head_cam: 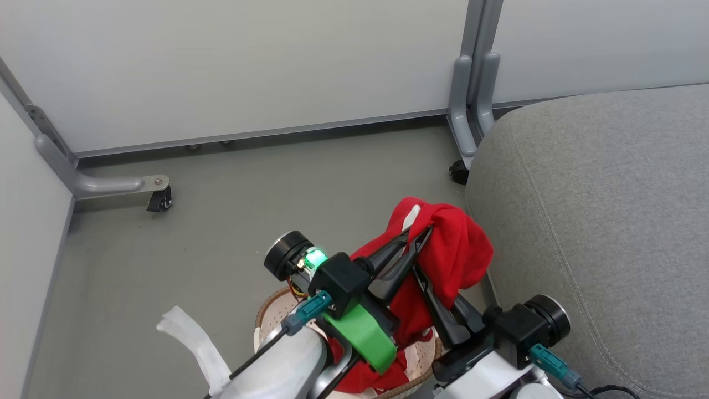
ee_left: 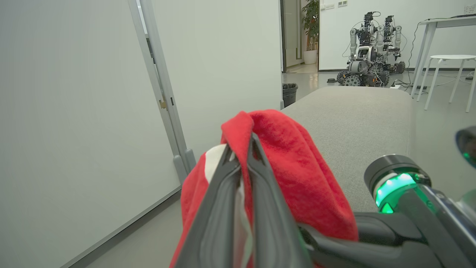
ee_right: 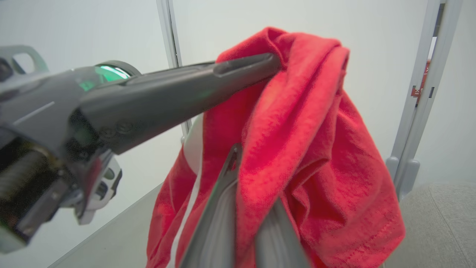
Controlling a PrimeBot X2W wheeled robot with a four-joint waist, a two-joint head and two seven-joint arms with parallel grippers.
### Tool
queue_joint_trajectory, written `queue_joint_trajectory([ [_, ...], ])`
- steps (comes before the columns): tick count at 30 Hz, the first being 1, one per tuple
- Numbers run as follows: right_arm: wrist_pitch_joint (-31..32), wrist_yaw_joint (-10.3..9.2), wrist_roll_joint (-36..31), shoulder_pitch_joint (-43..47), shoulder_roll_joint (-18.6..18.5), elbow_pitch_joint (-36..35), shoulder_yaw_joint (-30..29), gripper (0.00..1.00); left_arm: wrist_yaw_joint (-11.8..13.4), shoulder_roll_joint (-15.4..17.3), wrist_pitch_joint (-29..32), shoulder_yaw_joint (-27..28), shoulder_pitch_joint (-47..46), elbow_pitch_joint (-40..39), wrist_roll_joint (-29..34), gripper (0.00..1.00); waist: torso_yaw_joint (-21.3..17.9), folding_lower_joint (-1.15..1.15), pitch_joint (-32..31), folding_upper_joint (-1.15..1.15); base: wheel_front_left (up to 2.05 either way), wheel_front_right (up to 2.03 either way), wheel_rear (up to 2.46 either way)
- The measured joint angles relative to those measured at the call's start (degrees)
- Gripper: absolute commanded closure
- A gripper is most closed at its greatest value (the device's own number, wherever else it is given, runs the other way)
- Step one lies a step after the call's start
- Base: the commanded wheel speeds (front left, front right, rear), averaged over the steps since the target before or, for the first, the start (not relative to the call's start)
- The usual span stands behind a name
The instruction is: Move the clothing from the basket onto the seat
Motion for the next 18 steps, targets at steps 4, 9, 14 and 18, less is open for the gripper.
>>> queue_joint_trajectory([
  [4, 0.0, 0.0, -0.1, 0.1, 0.0, 0.0, -0.2, 1.0, 0.0, 0.2, 0.4, -0.2, 0.0, 0.3, -0.6, 1.0, 0.0, 0.0, -0.1, 0.0, 0.0, 0.0, 0.0],
  [9, 0.0, 0.0, -0.2, 0.4, -0.1, 0.0, -0.3, 1.0, 0.0, 0.3, 0.5, -0.4, 0.0, 0.4, -1.1, 1.0, 0.1, 0.0, 0.1, 0.0, 0.0, 0.0, 0.0],
  [14, 0.0, 0.0, -0.2, 0.4, -0.1, 0.1, -0.5, 1.0, 0.0, 0.3, 0.5, -0.6, -0.1, 0.4, -1.4, 1.0, 0.0, 0.0, 0.2, 0.0, 0.0, 0.0, 0.0],
  [18, 0.0, 0.0, -0.2, 0.4, -0.2, 0.1, -0.6, 1.0, 0.0, 0.4, 0.5, -0.9, -0.3, 0.4, -1.5, 1.0, -0.1, 0.0, 0.1, 0.0, 0.0, 0.0, 0.0],
])
